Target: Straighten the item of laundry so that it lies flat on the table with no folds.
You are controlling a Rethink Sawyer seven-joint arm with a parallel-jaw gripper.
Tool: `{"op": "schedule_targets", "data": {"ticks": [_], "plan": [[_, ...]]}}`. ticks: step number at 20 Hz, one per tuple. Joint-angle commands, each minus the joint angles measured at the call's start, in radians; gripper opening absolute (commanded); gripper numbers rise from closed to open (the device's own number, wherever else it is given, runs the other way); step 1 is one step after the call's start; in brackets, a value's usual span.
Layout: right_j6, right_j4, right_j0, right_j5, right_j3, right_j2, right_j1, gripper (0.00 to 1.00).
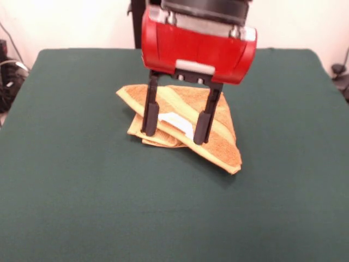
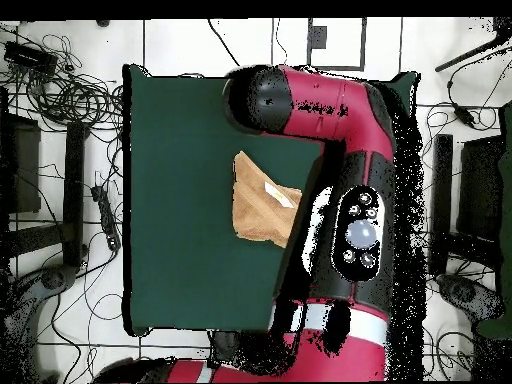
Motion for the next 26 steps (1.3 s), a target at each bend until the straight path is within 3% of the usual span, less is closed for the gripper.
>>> {"op": "schedule_targets", "data": {"ticks": [1, 23, 26], "plan": [[0.09, -0.029, 0.038, 0.048, 0.108, 0.077, 0.107, 1.0], [0.082, -0.072, 0.07, 0.096, 0.062, 0.03, 0.12, 1.0], [0.062, -0.072, 0.065, 0.078, 0.108, 0.04, 0.093, 1.0]]}}
